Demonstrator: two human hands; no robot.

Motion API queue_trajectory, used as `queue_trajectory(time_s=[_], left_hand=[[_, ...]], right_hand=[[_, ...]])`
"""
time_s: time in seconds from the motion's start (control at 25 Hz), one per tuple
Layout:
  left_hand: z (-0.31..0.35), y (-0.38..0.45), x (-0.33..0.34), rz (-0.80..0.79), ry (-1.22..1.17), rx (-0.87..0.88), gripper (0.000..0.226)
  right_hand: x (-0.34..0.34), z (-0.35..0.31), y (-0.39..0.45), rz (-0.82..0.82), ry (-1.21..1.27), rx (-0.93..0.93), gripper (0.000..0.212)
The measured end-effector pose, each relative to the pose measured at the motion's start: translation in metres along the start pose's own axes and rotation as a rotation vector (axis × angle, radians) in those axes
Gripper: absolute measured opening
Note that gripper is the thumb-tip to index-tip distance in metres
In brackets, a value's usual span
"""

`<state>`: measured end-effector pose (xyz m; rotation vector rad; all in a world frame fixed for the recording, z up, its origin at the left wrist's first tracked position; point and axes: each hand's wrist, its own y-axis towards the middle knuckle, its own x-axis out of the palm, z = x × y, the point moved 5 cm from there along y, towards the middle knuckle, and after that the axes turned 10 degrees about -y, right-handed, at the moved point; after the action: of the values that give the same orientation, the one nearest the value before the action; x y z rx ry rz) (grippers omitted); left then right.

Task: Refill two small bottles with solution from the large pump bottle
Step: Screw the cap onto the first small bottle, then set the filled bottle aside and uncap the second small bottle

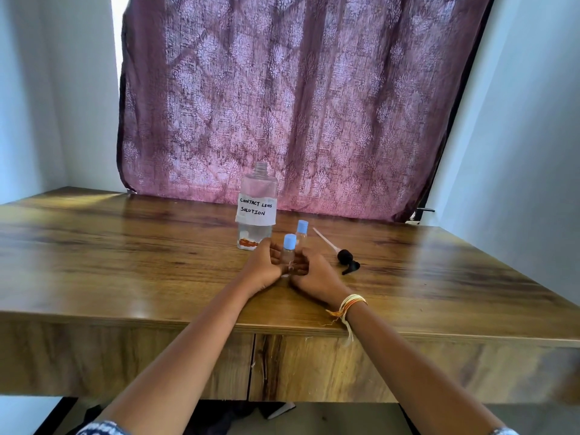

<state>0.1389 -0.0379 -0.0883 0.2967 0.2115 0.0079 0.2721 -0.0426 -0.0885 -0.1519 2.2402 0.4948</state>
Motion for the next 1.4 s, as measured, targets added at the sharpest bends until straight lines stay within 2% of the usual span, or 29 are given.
queue_trajectory(time_s=[0.12,0.28,0.4,0.48,0.68,0.92,1.08,1.2,1.4], left_hand=[[-0.003,-0.002,-0.01,0.041,0.053,0.015,0.031],[-0.009,-0.004,-0.047,0.044,0.148,0.058,0.029],[-0.015,-0.004,-0.089,0.049,0.219,0.075,0.027],[-0.022,-0.002,-0.121,0.1,0.253,0.064,0.027],[-0.045,0.01,-0.172,0.257,0.081,-0.077,0.024],[-0.059,0.028,-0.181,0.357,0.078,-0.118,0.026],[-0.057,0.022,-0.183,0.399,0.071,-0.146,0.03],[-0.045,0.01,-0.177,0.395,0.277,-0.067,0.031],[-0.032,-0.017,-0.154,0.268,0.479,0.059,0.022]], right_hand=[[0.002,-0.005,0.003,0.086,-0.084,0.025,0.039],[0.022,-0.02,0.013,0.072,-0.047,0.041,0.027],[0.046,-0.048,0.03,0.076,-0.135,0.026,0.032],[0.066,-0.071,0.043,0.072,-0.175,-0.002,0.029],[0.103,-0.107,0.079,0.066,-0.167,0.001,0.025],[0.112,-0.107,0.103,0.119,-0.17,0.011,0.024],[0.112,-0.1,0.102,0.097,-0.129,0.038,0.038],[0.107,-0.092,0.09,0.054,-0.064,0.045,0.04],[0.086,-0.074,0.061,-0.017,-0.108,-0.051,0.029]])
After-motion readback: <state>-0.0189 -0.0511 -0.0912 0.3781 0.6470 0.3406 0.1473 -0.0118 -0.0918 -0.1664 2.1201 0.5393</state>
